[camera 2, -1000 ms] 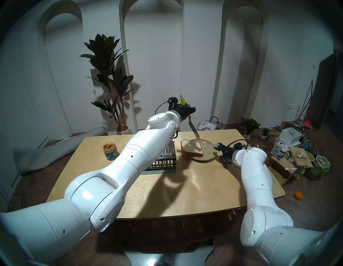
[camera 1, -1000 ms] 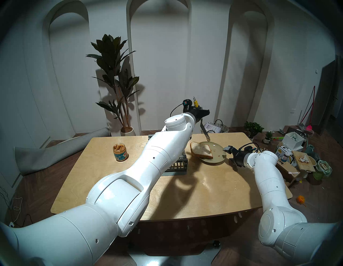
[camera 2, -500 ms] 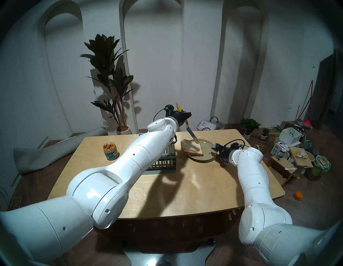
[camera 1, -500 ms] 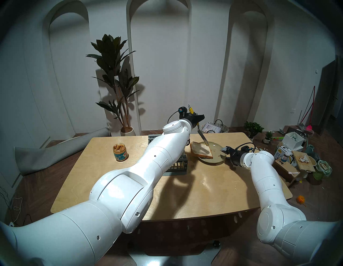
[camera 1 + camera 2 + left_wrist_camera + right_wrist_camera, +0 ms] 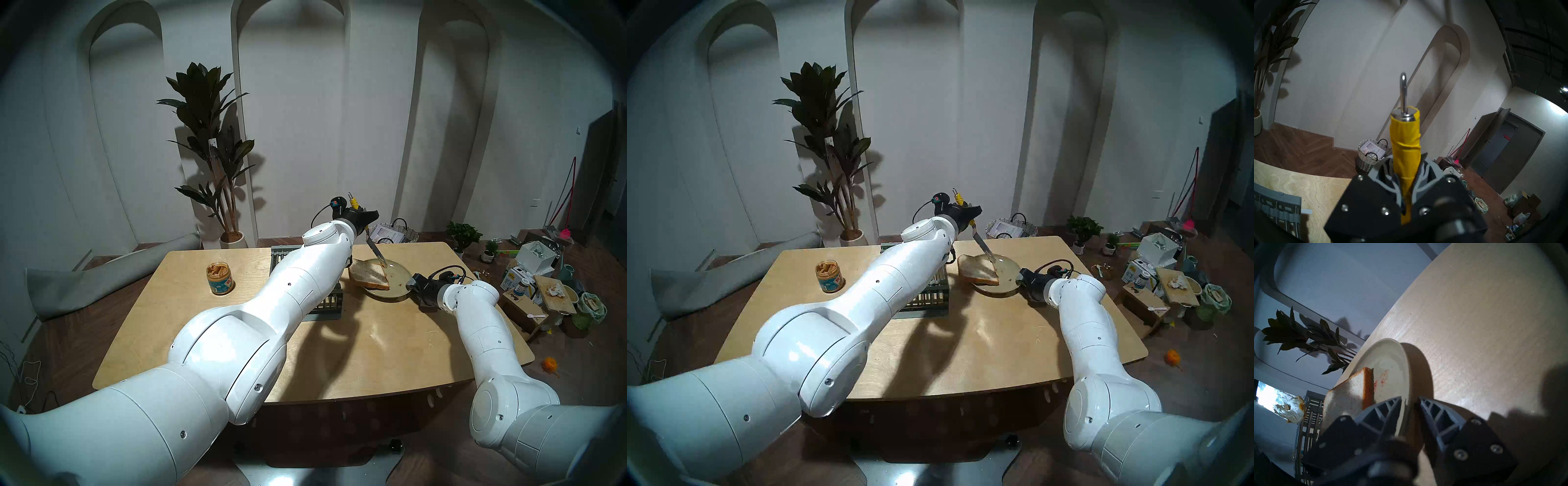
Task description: Spread peanut butter over the slice of bread with the knife
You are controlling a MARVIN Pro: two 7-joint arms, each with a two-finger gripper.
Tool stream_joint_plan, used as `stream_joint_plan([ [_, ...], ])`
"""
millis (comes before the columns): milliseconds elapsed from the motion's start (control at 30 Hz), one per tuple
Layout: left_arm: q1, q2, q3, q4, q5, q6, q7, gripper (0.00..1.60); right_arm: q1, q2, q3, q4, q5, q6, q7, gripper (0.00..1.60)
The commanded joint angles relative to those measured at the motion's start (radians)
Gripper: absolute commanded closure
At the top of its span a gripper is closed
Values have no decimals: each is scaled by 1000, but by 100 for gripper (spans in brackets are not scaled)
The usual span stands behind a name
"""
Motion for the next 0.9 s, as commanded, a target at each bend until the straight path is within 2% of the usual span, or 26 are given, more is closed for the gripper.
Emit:
stream_joint_plan([
  [0, -46, -14, -7, 0, -3, -18, -8, 160, -1, 14, -2, 58, -9, -35, 8, 105],
  [67, -47, -13, -9, 8, -3, -20, -10, 160, 4, 16, -5, 70, -11, -43, 14, 106],
  [133, -49, -15, -13, 19, -5, -22, -11, 160, 9, 18, -7, 82, -13, -50, 18, 116],
  [200, -50, -15, -15, 27, -5, -25, -13, 160, 19, 21, -11, 102, -16, -59, 21, 112],
  [500, -57, -12, -24, 51, -3, -31, -20, 160, 44, 21, -25, 146, -26, -78, 22, 122],
  [533, -58, -11, -25, 54, -2, -32, -21, 160, 46, 19, -26, 147, -26, -78, 21, 134],
  [567, -60, -10, -30, 58, -5, -34, -25, 160, 48, 19, -28, 147, -26, -79, 20, 157],
  [700, -62, -14, -49, 67, -17, -35, -10, 160, 49, 20, -32, 140, -28, -78, 14, 160],
  [767, -59, -19, -64, 73, -25, -45, 4, 160, 31, 16, -25, 78, -18, -46, 6, 160],
  [867, -50, -21, -73, 68, -29, -60, 24, 160, 15, 12, -21, 34, -14, -29, -2, 160],
])
